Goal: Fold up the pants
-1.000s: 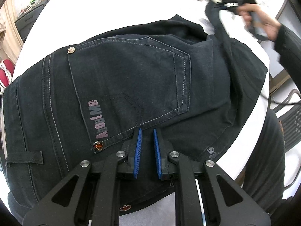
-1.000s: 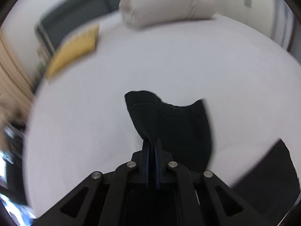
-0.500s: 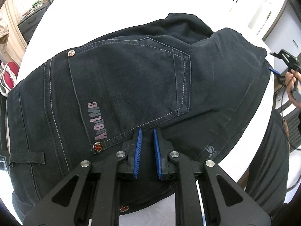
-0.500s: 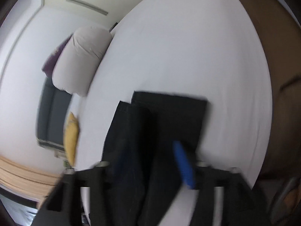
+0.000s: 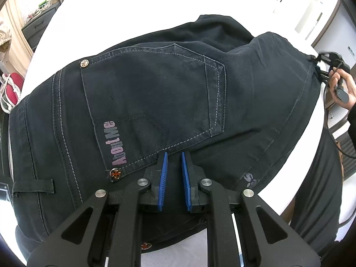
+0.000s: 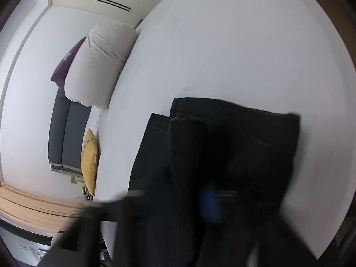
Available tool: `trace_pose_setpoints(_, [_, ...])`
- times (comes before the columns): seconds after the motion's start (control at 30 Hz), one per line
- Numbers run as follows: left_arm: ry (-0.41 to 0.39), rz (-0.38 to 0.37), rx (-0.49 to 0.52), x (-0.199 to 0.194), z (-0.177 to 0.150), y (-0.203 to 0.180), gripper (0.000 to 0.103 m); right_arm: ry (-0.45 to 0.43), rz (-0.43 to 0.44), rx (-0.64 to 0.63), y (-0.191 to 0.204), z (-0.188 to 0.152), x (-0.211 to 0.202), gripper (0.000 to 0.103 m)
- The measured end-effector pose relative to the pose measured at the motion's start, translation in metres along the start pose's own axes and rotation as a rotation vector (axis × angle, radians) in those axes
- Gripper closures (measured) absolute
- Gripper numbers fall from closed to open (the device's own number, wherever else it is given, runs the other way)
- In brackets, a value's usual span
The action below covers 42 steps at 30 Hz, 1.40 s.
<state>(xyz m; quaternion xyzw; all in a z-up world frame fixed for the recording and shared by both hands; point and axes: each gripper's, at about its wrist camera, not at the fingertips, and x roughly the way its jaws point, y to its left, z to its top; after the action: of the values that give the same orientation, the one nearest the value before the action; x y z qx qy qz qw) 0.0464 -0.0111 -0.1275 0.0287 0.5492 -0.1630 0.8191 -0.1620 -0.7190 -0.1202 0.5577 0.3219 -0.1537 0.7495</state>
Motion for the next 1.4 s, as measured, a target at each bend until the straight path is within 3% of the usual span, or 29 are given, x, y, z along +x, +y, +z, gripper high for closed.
trace_pose_setpoints(0.23, [0.015, -0.034, -0.005, -0.003, 0.002, 0.012, 0.090, -0.156, 0.046, 0.013, -0.001, -0.015, -0.055, 0.099])
trace_pose_setpoints(0.33, [0.012, -0.057, -0.011, -0.005, 0.005, 0.017, 0.090, -0.219, 0.049, 0.083, -0.025, -0.015, -0.076, 0.099])
trace_pose_setpoints(0.47, [0.003, -0.064, -0.014, -0.006, 0.005, 0.020, 0.090, -0.122, -0.037, 0.091, -0.061, -0.011, -0.043, 0.102])
trace_pose_setpoints(0.6, [0.004, -0.073, -0.023, -0.005, 0.004, 0.023, 0.090, -0.116, 0.036, 0.122, -0.066, -0.007, -0.044, 0.096])
trace_pose_setpoints(0.7, [0.007, -0.069, -0.015, -0.006, 0.004, 0.023, 0.090, -0.104, 0.043, 0.132, -0.068, -0.001, -0.047, 0.095])
trace_pose_setpoints(0.83, [0.006, -0.068, -0.016, -0.007, 0.002, 0.022, 0.090, -0.097, -0.036, 0.031, -0.054, 0.007, -0.045, 0.097])
trace_pose_setpoints(1.0, [-0.002, -0.072, -0.014, -0.010, 0.000, 0.020, 0.090, -0.123, -0.081, 0.019, -0.056, 0.024, -0.047, 0.098])
trace_pose_setpoints(1.1, [-0.020, -0.071, -0.013, -0.012, -0.004, 0.020, 0.090, -0.201, -0.237, -0.003, -0.050, 0.037, -0.060, 0.098])
trace_pose_setpoints(1.17, [-0.042, -0.064, -0.007, -0.014, -0.008, 0.018, 0.090, -0.230, -0.274, -0.018, -0.043, 0.038, -0.076, 0.092])
trace_pose_setpoints(1.23, [-0.057, -0.057, -0.010, -0.016, -0.012, 0.017, 0.090, -0.228, -0.198, -0.068, -0.026, 0.027, -0.091, 0.088])
trace_pose_setpoints(1.27, [-0.059, -0.056, -0.013, -0.017, -0.013, 0.017, 0.090, -0.202, -0.144, -0.103, -0.013, 0.015, -0.097, 0.077])
trace_pose_setpoints(1.3, [-0.062, -0.057, -0.019, -0.017, -0.014, 0.017, 0.090, -0.161, -0.084, -0.134, -0.002, 0.000, -0.098, 0.063])
trace_pose_setpoints(1.4, [-0.065, -0.070, -0.042, -0.020, -0.017, 0.021, 0.090, 0.057, 0.139, -0.224, 0.032, -0.070, -0.087, 0.057])
